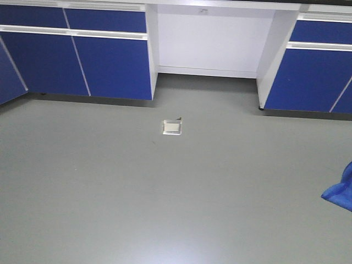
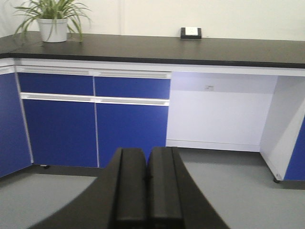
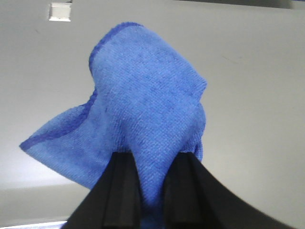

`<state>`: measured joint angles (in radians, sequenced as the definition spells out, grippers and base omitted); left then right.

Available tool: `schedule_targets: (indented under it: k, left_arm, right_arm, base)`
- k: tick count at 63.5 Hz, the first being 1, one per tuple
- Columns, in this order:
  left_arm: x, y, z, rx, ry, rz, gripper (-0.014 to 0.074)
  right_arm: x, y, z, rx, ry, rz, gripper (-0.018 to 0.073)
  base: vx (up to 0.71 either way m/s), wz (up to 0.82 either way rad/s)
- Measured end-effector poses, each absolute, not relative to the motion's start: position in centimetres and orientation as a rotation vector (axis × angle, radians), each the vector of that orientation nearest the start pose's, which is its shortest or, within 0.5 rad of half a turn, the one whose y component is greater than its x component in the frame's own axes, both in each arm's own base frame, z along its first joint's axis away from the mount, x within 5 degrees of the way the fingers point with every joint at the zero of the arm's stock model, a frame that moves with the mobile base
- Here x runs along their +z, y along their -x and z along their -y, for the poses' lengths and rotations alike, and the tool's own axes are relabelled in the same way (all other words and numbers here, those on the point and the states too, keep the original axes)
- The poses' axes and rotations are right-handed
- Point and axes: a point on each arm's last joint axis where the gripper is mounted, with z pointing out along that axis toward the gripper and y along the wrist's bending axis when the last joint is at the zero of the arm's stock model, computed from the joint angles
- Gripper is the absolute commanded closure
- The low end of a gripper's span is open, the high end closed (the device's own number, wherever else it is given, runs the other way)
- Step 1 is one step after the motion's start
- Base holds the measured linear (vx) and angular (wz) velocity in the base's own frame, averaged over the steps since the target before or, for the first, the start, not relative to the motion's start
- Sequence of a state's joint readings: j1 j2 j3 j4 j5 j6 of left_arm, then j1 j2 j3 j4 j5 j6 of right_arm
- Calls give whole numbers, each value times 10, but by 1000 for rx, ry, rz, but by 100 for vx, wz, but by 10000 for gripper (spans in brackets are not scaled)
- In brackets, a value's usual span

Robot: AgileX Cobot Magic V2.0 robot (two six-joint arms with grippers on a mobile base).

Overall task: Wipe right workspace with blue cloth
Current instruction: 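Hold the blue cloth in the right gripper while the base drives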

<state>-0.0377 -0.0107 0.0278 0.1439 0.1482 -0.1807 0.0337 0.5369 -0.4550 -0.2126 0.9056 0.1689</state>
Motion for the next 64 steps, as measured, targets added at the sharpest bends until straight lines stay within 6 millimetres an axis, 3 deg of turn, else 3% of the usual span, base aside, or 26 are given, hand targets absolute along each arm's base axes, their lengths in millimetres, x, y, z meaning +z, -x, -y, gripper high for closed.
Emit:
schedule_targets:
  k: [64]
  left_arm:
    - [191,-57,0,-41,17,-1647,602]
  right_arm:
    - [255,-83,12,-175,-78,-2447,564]
  base:
    - [23,-21]
